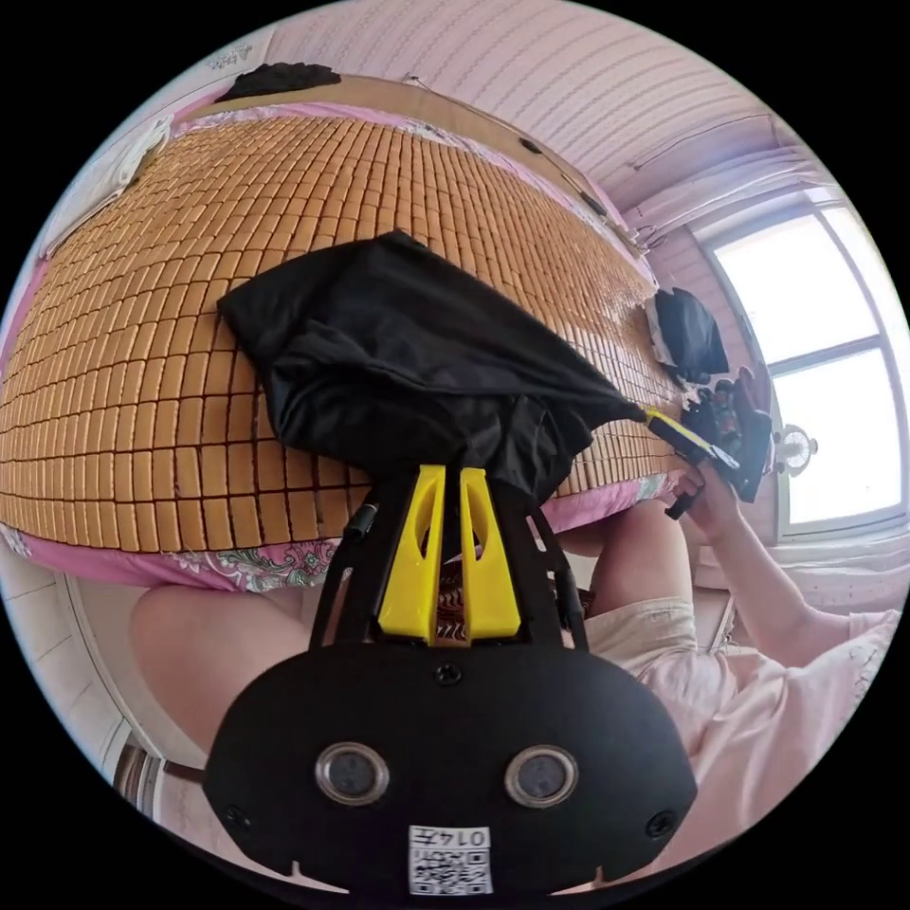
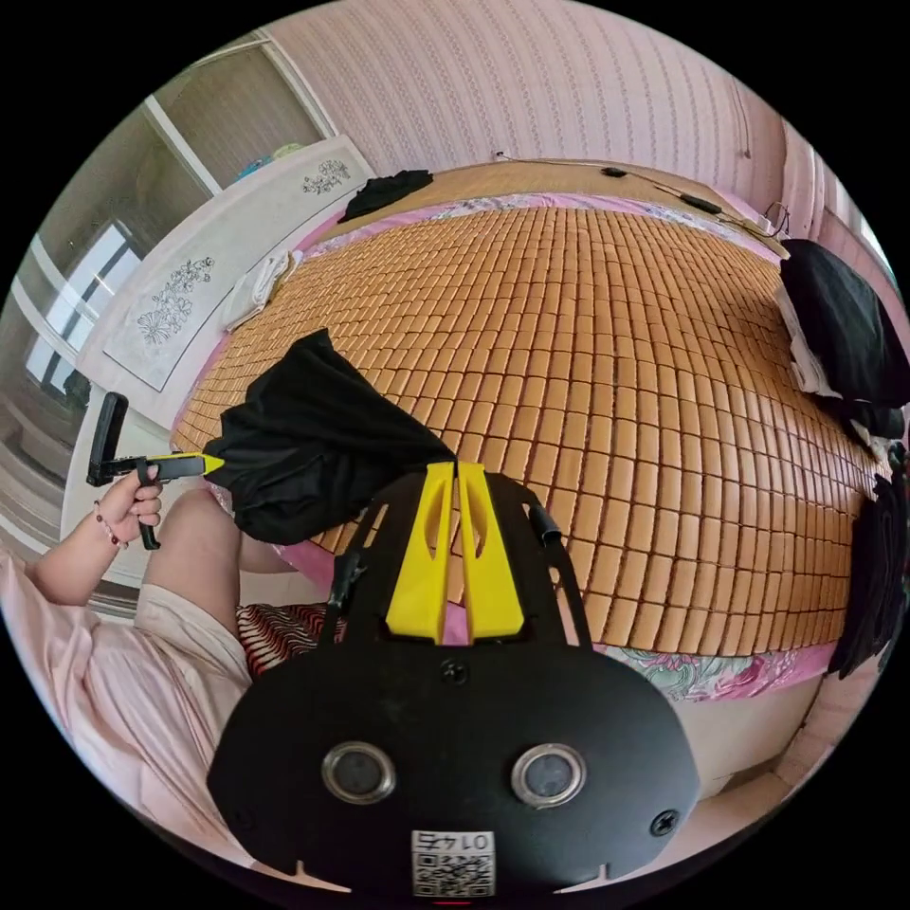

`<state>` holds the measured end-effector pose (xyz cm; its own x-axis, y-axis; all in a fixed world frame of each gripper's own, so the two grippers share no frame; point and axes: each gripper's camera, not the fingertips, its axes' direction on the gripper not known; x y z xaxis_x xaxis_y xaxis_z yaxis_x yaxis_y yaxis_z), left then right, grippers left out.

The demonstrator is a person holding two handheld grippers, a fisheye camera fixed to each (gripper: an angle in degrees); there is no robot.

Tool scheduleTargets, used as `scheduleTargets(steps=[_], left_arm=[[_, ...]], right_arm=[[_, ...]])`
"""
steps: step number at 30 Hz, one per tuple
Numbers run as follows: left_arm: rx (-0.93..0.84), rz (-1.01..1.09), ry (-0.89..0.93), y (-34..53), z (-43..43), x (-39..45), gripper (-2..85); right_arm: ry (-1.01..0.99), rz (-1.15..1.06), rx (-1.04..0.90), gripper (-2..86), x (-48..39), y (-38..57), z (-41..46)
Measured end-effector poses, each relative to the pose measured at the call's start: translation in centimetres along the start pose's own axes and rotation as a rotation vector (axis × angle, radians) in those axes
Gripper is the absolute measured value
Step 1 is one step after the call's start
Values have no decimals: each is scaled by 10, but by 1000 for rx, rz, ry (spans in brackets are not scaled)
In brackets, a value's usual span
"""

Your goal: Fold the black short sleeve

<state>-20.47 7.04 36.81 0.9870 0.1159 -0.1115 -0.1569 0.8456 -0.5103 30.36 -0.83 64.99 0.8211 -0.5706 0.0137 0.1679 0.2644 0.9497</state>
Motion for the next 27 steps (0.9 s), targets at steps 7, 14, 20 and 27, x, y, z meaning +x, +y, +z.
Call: scheduleTargets(steps=[7, 14, 20, 27], left_arm=[[188, 153, 85, -76, -34, 44, 10], [226, 327, 110, -171, -23, 131, 134], [13, 278, -50, -82, 13, 74, 133], [-184, 156, -148, 1, 71, 46, 115]], right_arm=[[-59, 130, 33, -4, 35, 31, -18], [-24, 243, 8, 0, 57, 50, -14], [12, 247, -66, 14, 65, 58, 5], [107, 103, -58, 108, 45, 46, 17]])
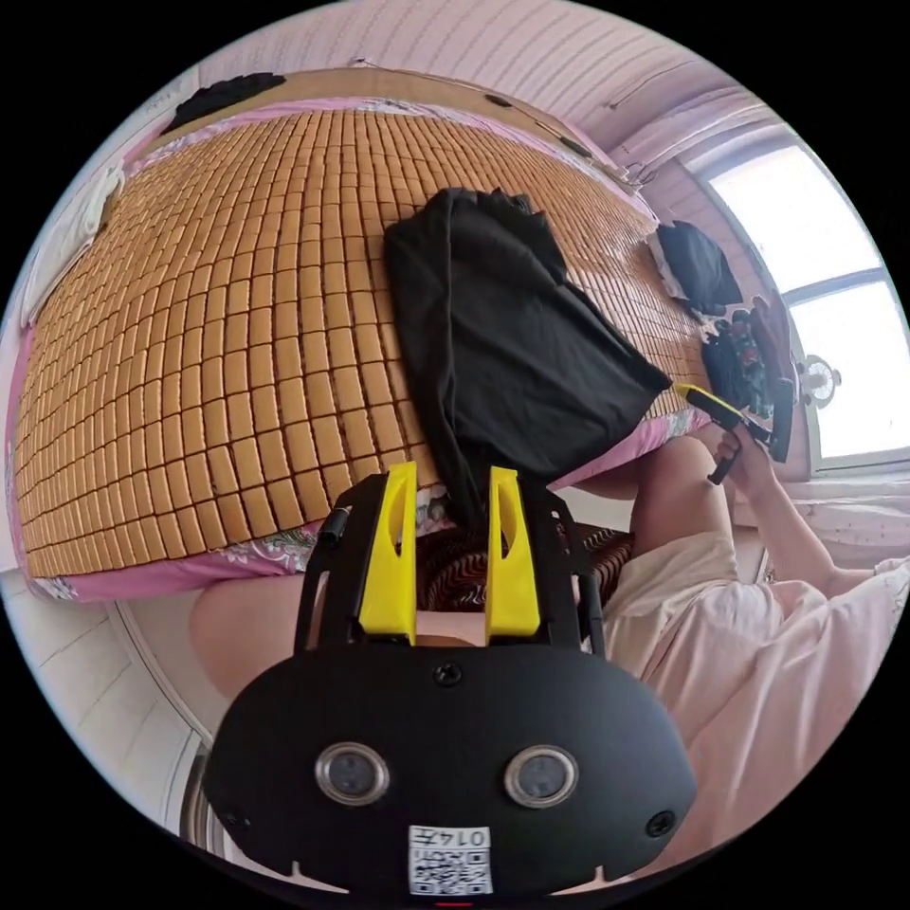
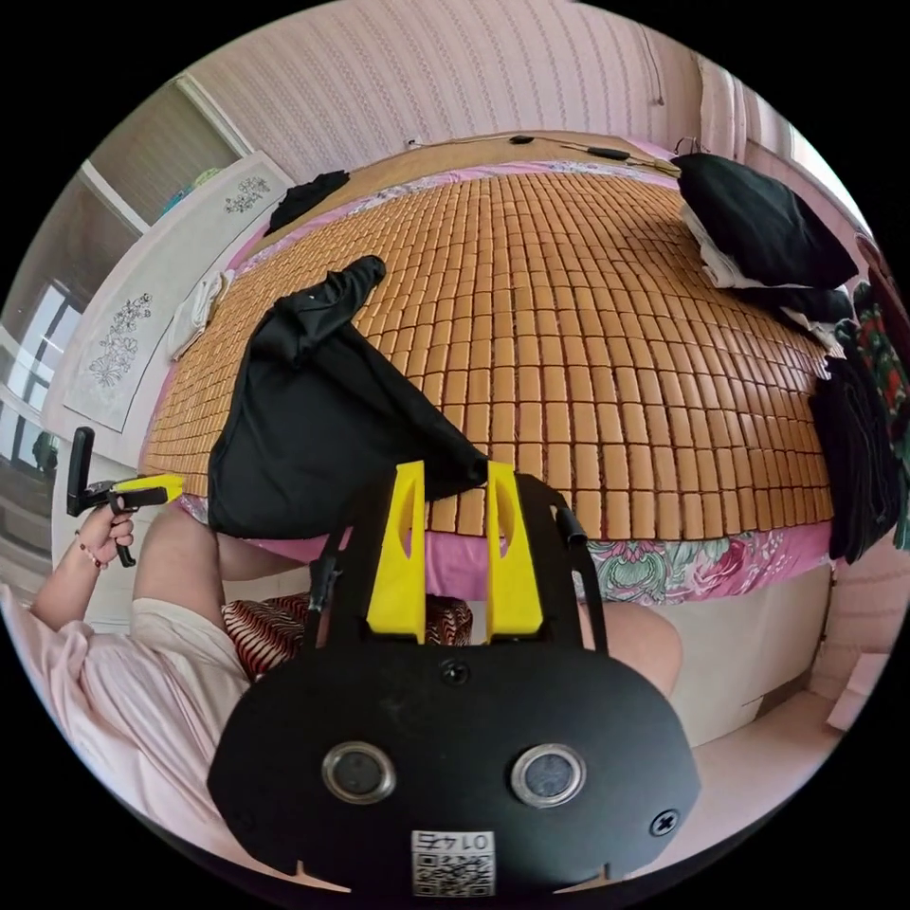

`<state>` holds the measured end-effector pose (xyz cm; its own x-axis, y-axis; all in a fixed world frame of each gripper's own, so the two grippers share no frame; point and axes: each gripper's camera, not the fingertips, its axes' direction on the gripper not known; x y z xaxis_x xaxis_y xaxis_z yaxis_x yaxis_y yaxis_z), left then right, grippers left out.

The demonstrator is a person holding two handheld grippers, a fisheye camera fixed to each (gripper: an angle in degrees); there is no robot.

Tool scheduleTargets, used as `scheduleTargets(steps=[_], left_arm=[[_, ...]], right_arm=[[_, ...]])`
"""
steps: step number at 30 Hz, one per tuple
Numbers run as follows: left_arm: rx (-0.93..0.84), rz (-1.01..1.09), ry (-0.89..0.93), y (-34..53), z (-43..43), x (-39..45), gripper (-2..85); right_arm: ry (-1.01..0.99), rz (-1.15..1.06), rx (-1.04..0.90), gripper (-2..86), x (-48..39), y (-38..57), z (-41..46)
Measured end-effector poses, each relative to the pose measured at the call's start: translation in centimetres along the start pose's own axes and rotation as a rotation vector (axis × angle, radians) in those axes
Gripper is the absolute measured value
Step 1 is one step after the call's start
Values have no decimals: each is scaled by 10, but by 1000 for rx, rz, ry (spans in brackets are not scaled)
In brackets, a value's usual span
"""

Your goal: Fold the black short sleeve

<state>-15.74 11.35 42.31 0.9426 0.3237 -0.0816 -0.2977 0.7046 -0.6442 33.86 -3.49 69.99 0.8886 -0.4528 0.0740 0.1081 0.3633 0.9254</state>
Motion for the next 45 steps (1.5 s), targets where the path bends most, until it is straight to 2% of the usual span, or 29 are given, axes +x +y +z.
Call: scheduleTargets(steps=[6, 10, 12, 17, 23, 28, 34, 38, 45], left_arm=[[-171, 114, -60, -20, 48, 37, 131], [-198, 92, -167, -30, 60, 43, 51], [-168, 88, -97, -29, 53, 42, 2], [-12, 44, 70, -26, 9, 35, -9], [184, 36, 91, -60, -48, 29, -9], [134, -62, -62, -78, -39, 8, -3], [168, -211, 38, -31, -36, -19, 30], [157, -131, 11, -23, -27, 5, 55], [121, 126, -180, -47, -5, 77, 84]], right_arm=[[78, -121, -67, 126, -16, -8, 22], [152, -95, -81, 80, -10, -17, 34], [146, -62, -86, 40, -2, -21, 35], [49, 46, -48, -1, 29, -26, 18], [-104, 209, -91, -3, 64, -17, 8], [-106, 206, -150, 2, 66, -8, 20], [-106, 196, -147, 4, 75, -10, 18], [-83, 207, -132, 5, 83, -8, 12], [-22, 167, -62, 21, 95, 5, -5]])
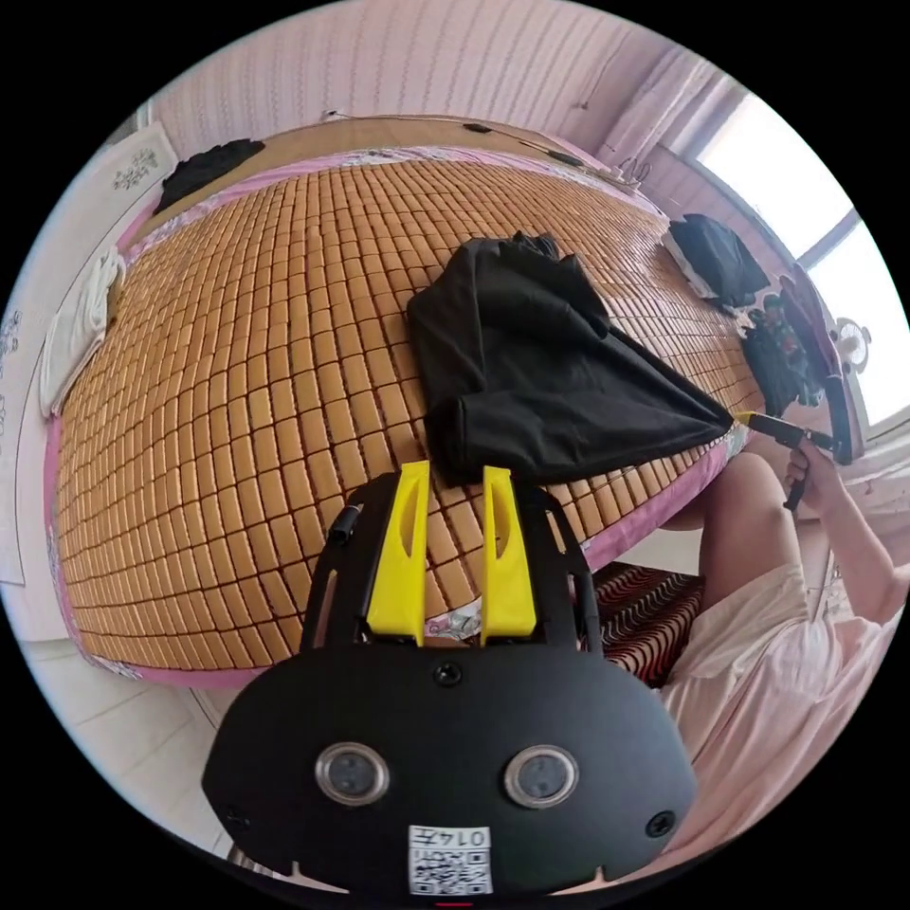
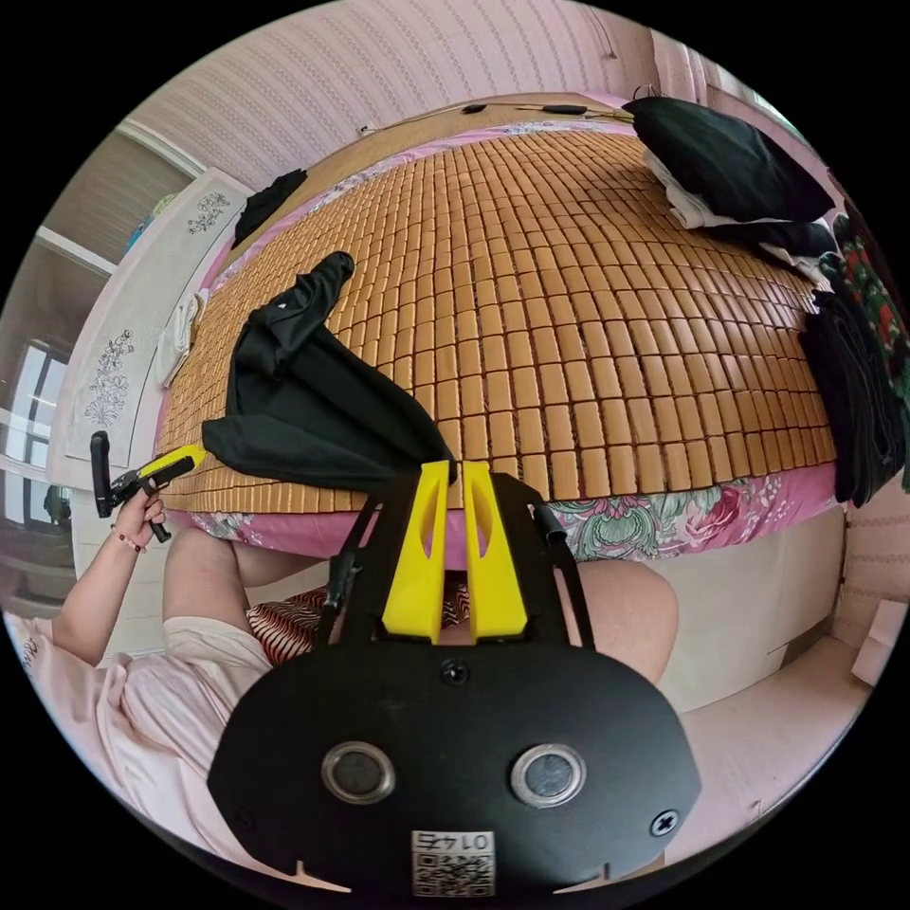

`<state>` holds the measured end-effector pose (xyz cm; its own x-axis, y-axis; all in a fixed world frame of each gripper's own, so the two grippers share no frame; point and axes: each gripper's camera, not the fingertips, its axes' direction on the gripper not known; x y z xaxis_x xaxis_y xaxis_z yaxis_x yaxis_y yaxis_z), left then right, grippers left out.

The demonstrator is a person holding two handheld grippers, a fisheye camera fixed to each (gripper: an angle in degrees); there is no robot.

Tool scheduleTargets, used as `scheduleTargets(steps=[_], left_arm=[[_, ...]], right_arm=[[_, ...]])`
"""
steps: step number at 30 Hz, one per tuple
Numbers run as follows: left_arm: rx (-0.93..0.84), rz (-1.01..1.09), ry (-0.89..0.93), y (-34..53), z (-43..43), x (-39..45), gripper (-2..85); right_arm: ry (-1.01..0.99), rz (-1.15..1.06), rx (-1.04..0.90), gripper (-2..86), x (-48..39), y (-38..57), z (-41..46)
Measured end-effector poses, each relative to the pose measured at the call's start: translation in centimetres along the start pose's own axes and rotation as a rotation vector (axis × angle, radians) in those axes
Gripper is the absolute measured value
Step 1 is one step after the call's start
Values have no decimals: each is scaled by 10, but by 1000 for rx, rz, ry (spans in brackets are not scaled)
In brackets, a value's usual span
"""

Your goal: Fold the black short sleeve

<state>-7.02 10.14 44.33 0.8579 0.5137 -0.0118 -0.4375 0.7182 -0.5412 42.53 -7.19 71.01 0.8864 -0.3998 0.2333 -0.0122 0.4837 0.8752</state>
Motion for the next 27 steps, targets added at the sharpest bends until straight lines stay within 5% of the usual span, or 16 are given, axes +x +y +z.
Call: scheduleTargets(steps=[11, 18, 23, 27], left_arm=[[-7, 76, 196, 63, -58, 23, -9], [50, -27, 325, 133, -107, 25, -10], [220, -93, 426, 164, -162, 23, -10], [472, -47, 520, 169, -252, 18, -10]], right_arm=[[57, -291, -22, 117, 7, 17, 12], [-4, -308, -149, 5, 30, 22, 44], [-308, -178, 67, -5, 75, 34, -11], [-690, -223, 431, -2, 105, 30, -105]])
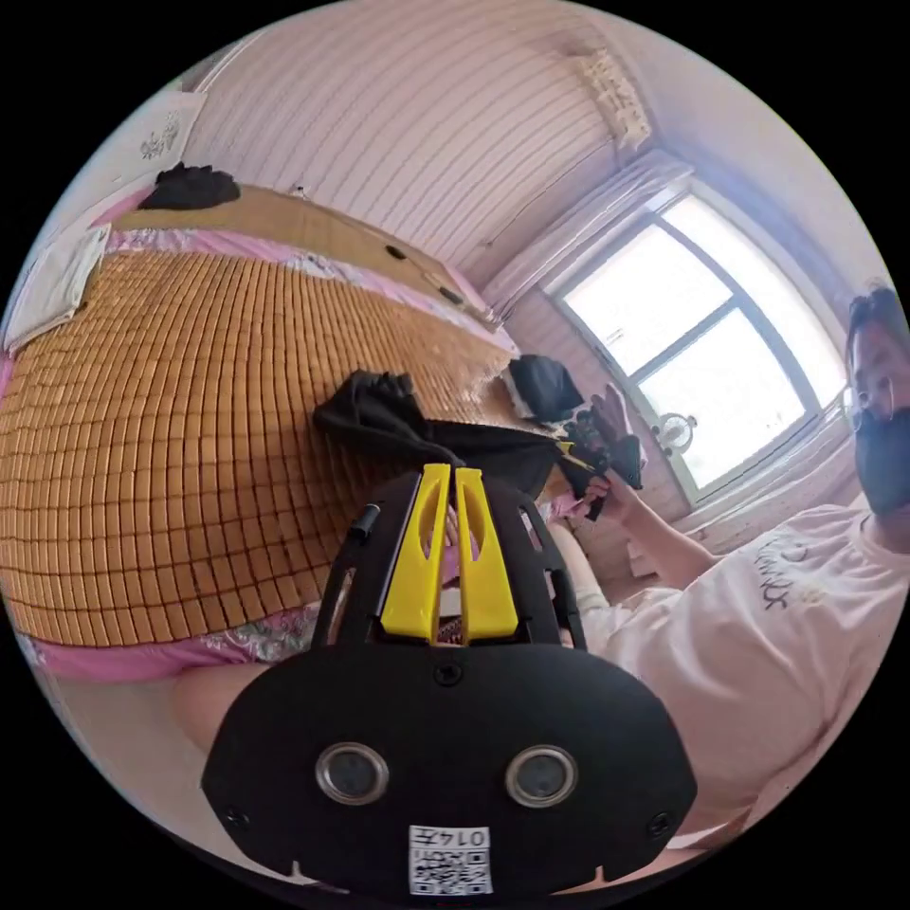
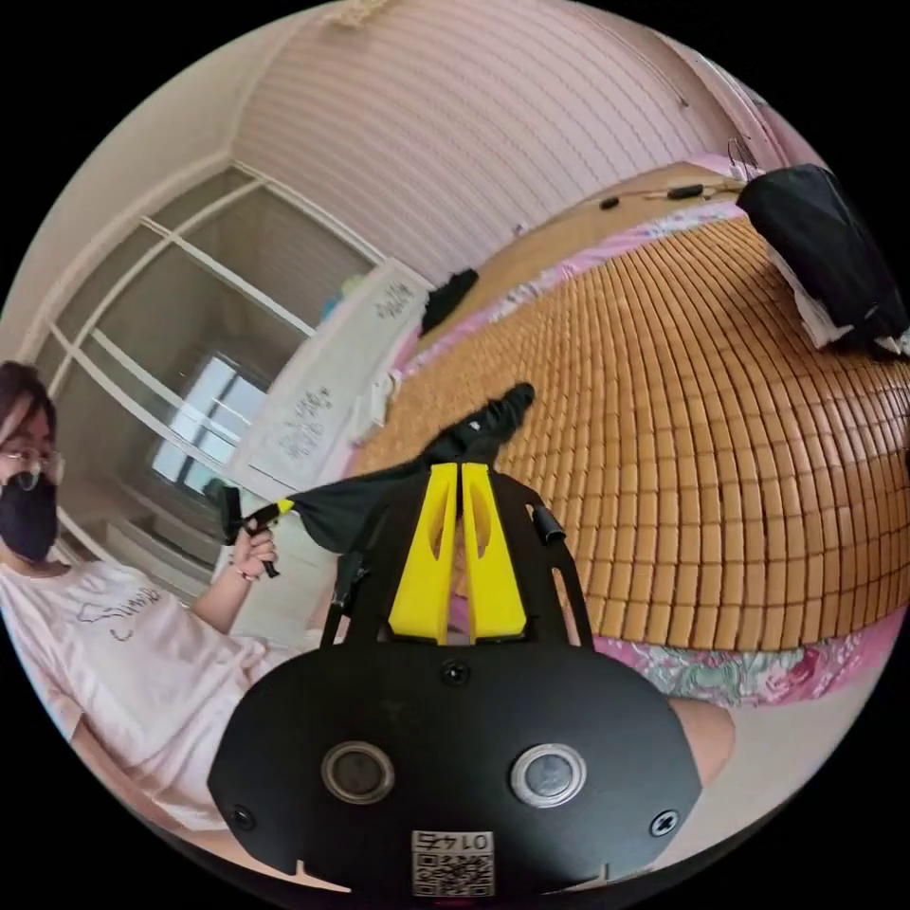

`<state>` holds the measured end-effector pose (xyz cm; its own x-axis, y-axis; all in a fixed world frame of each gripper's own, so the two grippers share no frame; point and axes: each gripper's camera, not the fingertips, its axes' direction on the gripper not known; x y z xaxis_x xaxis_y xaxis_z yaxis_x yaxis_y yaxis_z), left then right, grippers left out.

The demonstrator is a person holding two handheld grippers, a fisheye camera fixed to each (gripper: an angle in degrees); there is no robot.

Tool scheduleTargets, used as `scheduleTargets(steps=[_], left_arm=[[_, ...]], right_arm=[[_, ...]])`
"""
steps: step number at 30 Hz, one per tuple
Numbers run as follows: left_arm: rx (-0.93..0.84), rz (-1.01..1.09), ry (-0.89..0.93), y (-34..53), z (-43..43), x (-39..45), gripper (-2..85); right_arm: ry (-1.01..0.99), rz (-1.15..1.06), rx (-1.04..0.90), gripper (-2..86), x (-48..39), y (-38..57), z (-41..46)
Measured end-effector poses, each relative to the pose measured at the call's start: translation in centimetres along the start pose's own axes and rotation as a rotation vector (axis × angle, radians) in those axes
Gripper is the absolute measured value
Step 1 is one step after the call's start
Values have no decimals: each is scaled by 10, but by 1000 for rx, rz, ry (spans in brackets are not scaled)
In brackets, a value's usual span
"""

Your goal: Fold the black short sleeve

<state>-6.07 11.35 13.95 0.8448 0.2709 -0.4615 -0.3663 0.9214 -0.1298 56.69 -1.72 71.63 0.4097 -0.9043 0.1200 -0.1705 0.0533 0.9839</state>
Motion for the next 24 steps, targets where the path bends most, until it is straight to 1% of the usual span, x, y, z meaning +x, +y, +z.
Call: scheduleTargets(steps=[1, 2, 3, 4, 6, 7, 9, 13, 17, 20, 21, 24], left_arm=[[22, 37, -2, -8, -11, 10, -10], [66, 121, -14, -25, -34, 32, -10], [112, 208, -29, -40, -57, 57, -10], [138, 250, -38, -48, -69, 70, -10], [259, 386, -70, -72, -119, 121, -10], [290, 413, -70, -76, -132, 132, -10], [411, 483, -46, -85, -180, 173, -10], [528, 515, 5, -77, -233, 210, -10], [618, 520, 73, -55, -270, 231, -10], [700, 525, 130, -23, -297, 242, -10], [748, 536, 102, -7, -308, 248, -10], [791, 588, 8, 17, -335, 268, -10]], right_arm=[[-28, -98, 63, -1, -22, -17, -19], [-42, -147, 91, -1, -34, -25, -28], [-80, -244, 151, -1, -60, -41, -47], [-110, -325, 212, -1, -85, -55, -67], [-146, -421, 303, 0, -121, -72, -98], [-164, -471, 360, 0, -144, -79, -120], [-163, -526, 442, 0, -175, -81, -151], [-110, -615, 606, 0, -217, -61, -211], [-108, -637, 601, 0, -230, -45, -234], [-168, -676, 619, 1, -241, -16, -249], [-179, -694, 631, 1, -247, -3, -254], [-164, -728, 635, 1, -262, 12, -264]])
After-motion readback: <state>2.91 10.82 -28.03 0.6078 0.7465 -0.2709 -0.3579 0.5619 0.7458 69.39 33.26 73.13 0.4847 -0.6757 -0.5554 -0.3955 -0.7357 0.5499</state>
